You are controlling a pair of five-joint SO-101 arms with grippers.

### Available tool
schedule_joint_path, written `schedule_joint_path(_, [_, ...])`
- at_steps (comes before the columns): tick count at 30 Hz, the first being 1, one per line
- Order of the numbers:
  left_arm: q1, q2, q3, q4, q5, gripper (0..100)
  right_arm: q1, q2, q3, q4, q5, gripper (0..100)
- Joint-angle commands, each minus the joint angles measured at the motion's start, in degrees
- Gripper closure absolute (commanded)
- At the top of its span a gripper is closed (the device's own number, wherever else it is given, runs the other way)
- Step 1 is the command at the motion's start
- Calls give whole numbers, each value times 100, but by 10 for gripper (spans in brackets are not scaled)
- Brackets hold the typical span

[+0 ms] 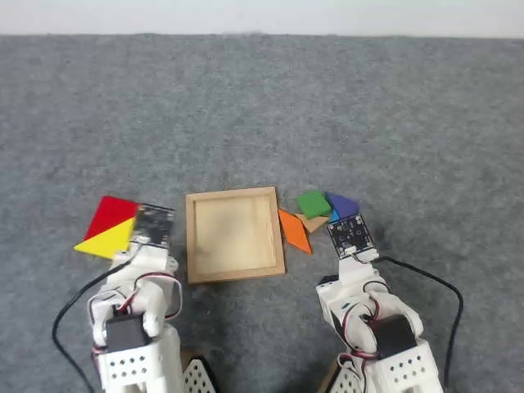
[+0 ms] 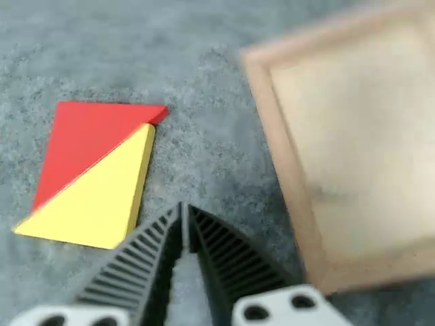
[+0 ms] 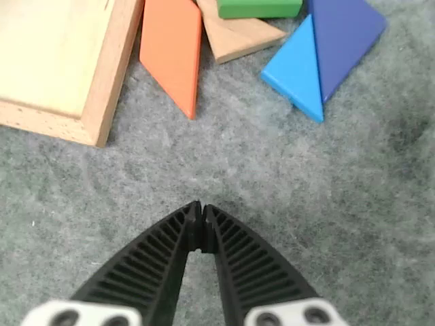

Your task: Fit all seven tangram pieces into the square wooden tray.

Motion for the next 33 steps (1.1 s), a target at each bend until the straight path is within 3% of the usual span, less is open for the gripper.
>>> schedule_joint_path(1, [-62, -123, -84, 308, -44, 984, -48, -101, 79, 22, 70, 992])
schedule_joint_path(5, [-79, -123, -84, 308, -44, 984, -13, -101, 70, -22, 167, 992])
schedule_joint_path(7, [-88, -123, -84, 308, -44, 984, -40, -110, 53, -127, 598, 992])
schedule_joint_path(10, [-88, -123, -84, 308, -44, 984, -4, -101, 35, -259, 2119, 992])
schedule_joint_path(14, [-88, -123, -92, 308, -53, 985, 154, -110, 79, -251, 4897, 992])
schedule_joint_path(16, [-88, -123, -119, 255, -53, 985, 207, -110, 79, -391, 5705, 992])
schedule_joint_path(20, [-211, -123, -444, 123, -97, 985, 215, -101, -44, -1103, 4941, 992])
schedule_joint_path(23, [-475, -123, -875, 62, -677, 985, 435, -101, -246, -1516, 4484, 985])
schedule_joint_path(25, [-554, -123, -927, -273, -1046, 987, 558, -92, -343, -1701, 4185, 941])
schedule_joint_path(27, [-554, -123, -919, -492, -932, 987, 655, -92, -484, -1780, 3613, 899])
schedule_joint_path(33, [-703, -123, -936, -659, -800, 988, 760, -92, -914, -1938, 2725, 994])
